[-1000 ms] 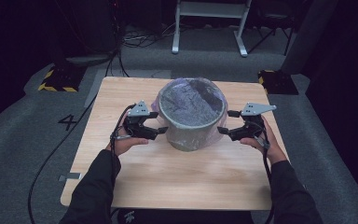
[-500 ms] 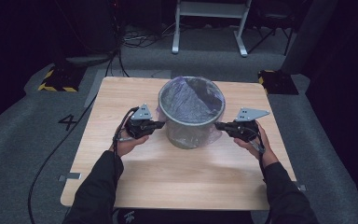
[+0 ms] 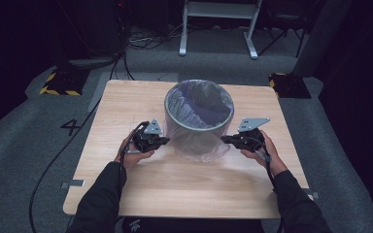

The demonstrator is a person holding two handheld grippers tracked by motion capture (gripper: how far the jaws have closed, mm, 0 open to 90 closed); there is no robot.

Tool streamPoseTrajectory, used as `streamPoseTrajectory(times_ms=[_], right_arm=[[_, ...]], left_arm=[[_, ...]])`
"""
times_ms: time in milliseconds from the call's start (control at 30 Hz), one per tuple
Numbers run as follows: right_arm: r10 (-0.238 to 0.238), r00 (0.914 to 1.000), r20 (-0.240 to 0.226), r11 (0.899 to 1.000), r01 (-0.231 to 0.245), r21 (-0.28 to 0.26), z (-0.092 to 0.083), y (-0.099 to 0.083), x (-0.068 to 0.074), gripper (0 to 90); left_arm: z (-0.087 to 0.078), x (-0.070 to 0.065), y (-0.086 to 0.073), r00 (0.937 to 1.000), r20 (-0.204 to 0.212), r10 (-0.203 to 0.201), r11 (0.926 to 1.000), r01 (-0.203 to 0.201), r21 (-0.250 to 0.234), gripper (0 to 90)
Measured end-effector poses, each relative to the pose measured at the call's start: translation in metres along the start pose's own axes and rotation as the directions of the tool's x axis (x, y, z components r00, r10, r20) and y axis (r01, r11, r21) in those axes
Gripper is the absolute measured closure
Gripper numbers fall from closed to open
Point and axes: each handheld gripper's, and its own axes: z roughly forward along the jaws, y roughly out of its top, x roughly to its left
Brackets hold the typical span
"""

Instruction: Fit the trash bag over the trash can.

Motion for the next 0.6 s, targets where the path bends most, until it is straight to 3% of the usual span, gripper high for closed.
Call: streamPoseTrajectory(times_ms=[167, 267, 500, 600], right_arm=[[0.000, 1.0000, -0.004, 0.998, 0.001, 0.062, 0.010, -0.001, 0.001, 90.0], [0.024, 0.9997, -0.006, 0.996, -0.024, 0.092, 0.016, -0.005, -0.002, 90.0], [0.037, 0.9993, 0.007, 0.992, -0.038, 0.116, 0.022, -0.012, -0.007, 90.0], [0.043, 0.9990, 0.012, 0.993, -0.044, 0.110, 0.024, -0.015, -0.008, 90.0]], left_arm=[[0.010, 0.004, -0.004, 0.9999, 0.003, -0.013, 0.9979, 0.013, 0.063, 89.9], [0.013, 0.004, -0.006, 0.9998, 0.001, -0.019, 0.9962, 0.018, 0.085, 89.9], [0.017, 0.006, -0.012, 0.9992, -0.023, -0.032, 0.9957, 0.034, 0.086, 89.7], [0.015, 0.007, -0.014, 0.9967, -0.053, -0.062, 0.9960, 0.065, 0.061, 77.4]])
